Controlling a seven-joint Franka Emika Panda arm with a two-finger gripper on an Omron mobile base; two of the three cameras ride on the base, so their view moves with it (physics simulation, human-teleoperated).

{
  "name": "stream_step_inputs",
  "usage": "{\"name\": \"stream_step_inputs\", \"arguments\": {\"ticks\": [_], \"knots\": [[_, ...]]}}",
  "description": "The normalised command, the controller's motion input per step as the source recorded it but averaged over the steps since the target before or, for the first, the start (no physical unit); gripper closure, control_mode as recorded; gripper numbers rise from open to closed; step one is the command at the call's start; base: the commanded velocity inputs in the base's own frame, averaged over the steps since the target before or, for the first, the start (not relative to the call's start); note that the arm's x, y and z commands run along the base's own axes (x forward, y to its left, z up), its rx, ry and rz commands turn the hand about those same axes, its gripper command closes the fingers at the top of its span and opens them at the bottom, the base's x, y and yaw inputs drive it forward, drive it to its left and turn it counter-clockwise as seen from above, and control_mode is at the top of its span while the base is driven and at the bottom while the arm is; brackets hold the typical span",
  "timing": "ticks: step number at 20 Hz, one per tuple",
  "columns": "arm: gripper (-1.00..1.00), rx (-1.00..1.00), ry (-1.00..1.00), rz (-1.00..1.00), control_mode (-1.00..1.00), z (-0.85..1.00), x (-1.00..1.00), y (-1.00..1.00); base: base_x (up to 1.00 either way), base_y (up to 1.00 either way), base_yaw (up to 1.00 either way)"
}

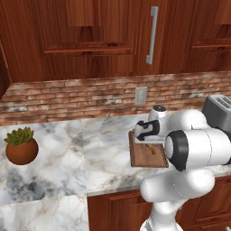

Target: Retrieve the chicken drumstick from the fridge and place it on the cutting board.

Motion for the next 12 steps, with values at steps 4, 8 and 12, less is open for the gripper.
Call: {"name": "stream_step_inputs", "arguments": {"ticks": [4,8,12], "knots": [[-1.00,-0.02,0.07,-0.01,-1.00,0.73,-0.23,0.00,0.00,0.00,0.00],[-1.00,0.00,0.12,-0.06,-1.00,0.92,-0.71,0.00,0.00,0.00,0.00],[-1.00,0.00,0.01,-0.07,-1.00,0.68,-1.00,0.00,0.00,0.00,0.00]]}}
